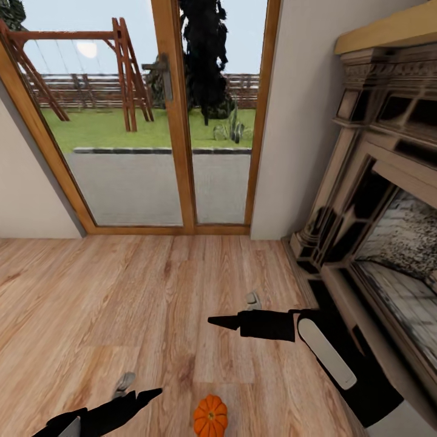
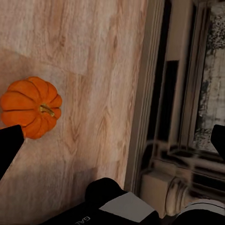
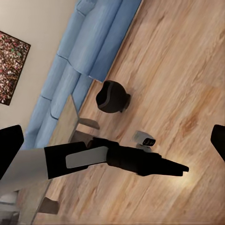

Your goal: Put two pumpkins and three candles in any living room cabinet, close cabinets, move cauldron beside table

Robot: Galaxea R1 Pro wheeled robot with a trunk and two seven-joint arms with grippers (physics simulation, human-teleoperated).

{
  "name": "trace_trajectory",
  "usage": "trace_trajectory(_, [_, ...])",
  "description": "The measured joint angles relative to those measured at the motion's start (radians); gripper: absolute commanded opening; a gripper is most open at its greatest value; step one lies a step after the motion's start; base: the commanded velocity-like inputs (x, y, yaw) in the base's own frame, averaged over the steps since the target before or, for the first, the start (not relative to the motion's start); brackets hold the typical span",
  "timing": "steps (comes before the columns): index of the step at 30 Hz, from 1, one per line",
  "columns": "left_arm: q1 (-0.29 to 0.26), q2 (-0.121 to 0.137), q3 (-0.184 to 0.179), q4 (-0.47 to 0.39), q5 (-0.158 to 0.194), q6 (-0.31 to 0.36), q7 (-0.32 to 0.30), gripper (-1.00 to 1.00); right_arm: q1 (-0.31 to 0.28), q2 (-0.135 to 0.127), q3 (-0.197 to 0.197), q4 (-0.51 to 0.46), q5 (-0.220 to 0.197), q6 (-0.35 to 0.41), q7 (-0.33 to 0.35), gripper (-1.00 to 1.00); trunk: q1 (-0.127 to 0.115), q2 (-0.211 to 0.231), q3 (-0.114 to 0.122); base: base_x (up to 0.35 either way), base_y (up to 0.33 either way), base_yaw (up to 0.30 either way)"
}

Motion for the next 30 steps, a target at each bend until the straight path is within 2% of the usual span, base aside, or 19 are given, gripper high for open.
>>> trace_trajectory(4, [0.0, -0.001, 0.0, 0.0, 0.0, 0.0, 0.015, 1.0, 0.001, 0.004, 0.019, 0.002, 0.002, 0.0, -0.002, 1.0, 0.015, -0.028, -0.013, 0.0, 0.0, 0.0])
trace_trajectory(8, [0.0, -0.007, -0.001, 0.0, 0.0, -0.001, 0.026, 1.0, 0.001, 0.015, 0.09, 0.001, 0.01, -0.002, -0.002, 1.0, 0.031, -0.056, -0.025, 0.0, 0.0, 0.0])
trace_trajectory(9, [0.0, -0.008, -0.001, 0.0, 0.0, -0.001, 0.03, 1.0, 0.001, 0.016, 0.095, 0.001, 0.01, -0.002, 0.0, 1.0, 0.034, -0.063, -0.028, 0.0, 0.0, 0.0])
trace_trajectory(30, [0.0, -0.011, -0.003, -0.001, 0.0, -0.006, 0.033, 1.0, 0.002, 0.016, 0.103, -0.004, 0.006, -0.001, 0.007, 1.0, 0.115, -0.21, -0.094, 0.0, 0.0, -0.008])
